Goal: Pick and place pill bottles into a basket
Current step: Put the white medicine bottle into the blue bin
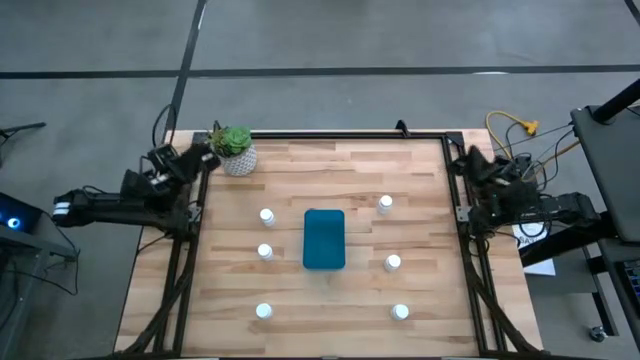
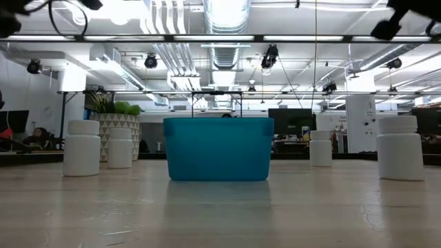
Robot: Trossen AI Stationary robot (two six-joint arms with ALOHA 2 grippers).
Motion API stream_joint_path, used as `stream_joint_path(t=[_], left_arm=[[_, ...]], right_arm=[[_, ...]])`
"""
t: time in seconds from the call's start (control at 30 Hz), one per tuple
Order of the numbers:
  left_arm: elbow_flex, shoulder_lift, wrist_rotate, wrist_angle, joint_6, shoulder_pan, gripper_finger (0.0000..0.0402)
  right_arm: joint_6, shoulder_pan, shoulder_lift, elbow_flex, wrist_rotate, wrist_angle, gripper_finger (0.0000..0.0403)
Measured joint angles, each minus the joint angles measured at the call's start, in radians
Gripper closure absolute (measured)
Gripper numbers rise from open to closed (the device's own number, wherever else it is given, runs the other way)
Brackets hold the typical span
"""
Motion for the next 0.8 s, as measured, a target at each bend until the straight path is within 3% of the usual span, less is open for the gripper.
stream_joint_path(t=[0.2,0.3,0.43,0.57,0.8], left_arm=[[0.215,0.124,0.152,0.009,0.154,0.000,0.0391],[0.313,0.183,0.260,0.009,0.219,0.000,0.0391],[0.423,0.240,0.388,0.007,0.270,0.000,0.0391],[0.516,0.287,0.434,-0.053,0.318,0.000,0.0391],[0.674,0.337,0.475,-0.475,0.373,0.000,0.0391]], right_arm=[[-0.311,0.000,0.103,0.291,-0.265,-0.151,0.0394],[-0.442,0.000,0.170,0.449,-0.346,-0.269,0.0394],[-0.520,0.000,0.262,0.654,-0.352,-0.479,0.0394],[-0.567,0.000,0.356,0.849,-0.352,-0.693,0.0394],[-0.624,0.000,0.504,1.150,-0.345,-1.159,0.0394]])
